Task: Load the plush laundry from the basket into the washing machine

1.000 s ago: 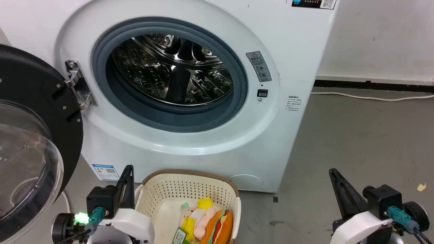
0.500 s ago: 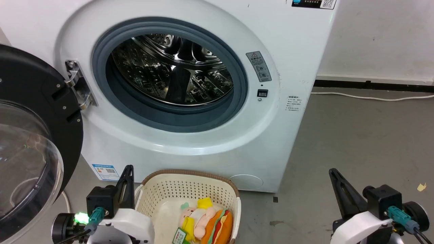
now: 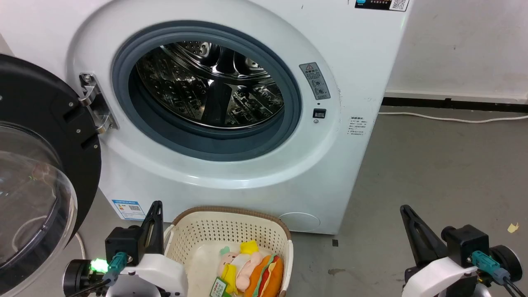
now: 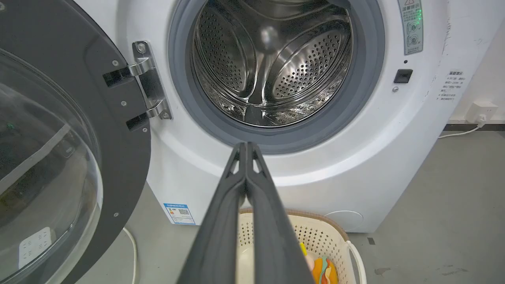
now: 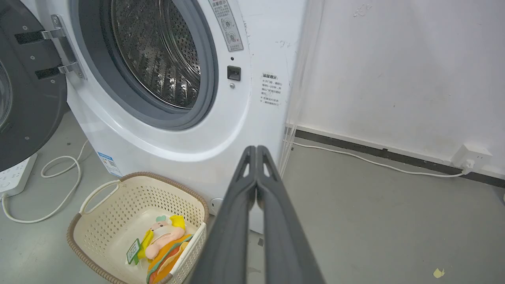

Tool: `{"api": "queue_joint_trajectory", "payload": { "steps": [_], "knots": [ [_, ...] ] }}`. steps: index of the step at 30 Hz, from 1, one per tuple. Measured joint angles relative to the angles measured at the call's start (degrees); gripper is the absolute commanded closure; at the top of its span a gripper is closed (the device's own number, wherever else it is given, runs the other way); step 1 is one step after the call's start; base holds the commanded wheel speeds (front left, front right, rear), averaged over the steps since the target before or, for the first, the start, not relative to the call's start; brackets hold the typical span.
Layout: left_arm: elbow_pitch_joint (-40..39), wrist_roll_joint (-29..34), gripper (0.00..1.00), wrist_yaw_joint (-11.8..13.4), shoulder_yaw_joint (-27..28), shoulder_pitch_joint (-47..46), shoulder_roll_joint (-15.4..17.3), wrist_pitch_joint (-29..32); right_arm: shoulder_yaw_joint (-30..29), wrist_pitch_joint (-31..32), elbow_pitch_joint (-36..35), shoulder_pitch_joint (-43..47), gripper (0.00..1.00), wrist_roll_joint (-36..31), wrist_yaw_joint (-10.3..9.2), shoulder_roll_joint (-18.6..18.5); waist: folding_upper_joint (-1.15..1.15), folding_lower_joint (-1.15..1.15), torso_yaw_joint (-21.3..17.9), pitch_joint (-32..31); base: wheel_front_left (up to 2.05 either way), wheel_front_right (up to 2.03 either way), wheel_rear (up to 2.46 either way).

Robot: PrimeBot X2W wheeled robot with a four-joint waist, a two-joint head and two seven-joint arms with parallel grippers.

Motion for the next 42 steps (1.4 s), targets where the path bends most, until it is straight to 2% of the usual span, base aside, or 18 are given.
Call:
{"api": "queue_joint_trajectory", "payload": {
  "steps": [4, 5, 24, 42],
  "knots": [
    [0.00, -0.01, 1.00, 0.00, 0.01, 0.00, 0.00, 0.00, 0.01, 0.00, 0.00, 0.00, 1.00, 0.00, 0.00, 0.00, 0.00, 0.00, 0.00, 0.00, 0.00, 0.00, 0.00],
    [0.01, -0.01, 0.00, 0.02, -0.03, -0.01, 0.00, 0.00, 0.00, 0.00, 0.00, 0.02, 0.00, 0.04, 0.00, 0.00, 0.00, 0.00, 0.00, 0.00, 0.00, 0.00, 0.00],
    [0.45, -0.04, 0.00, 0.27, -1.26, -0.03, 0.00, -1.27, -0.31, -1.31, -0.01, 0.02, 0.00, 1.76, 0.00, 0.00, 0.00, 0.01, -0.74, 1.58, 0.00, 0.00, 0.00],
    [8.60, -1.05, 0.00, -0.57, -2.97, -4.60, 1.41, -2.48, -0.04, -3.44, -0.90, -2.10, 0.00, 5.69, 0.00, 0.00, 0.00, 0.01, -4.41, 9.03, 0.00, 0.00, 0.00]
  ]
}}
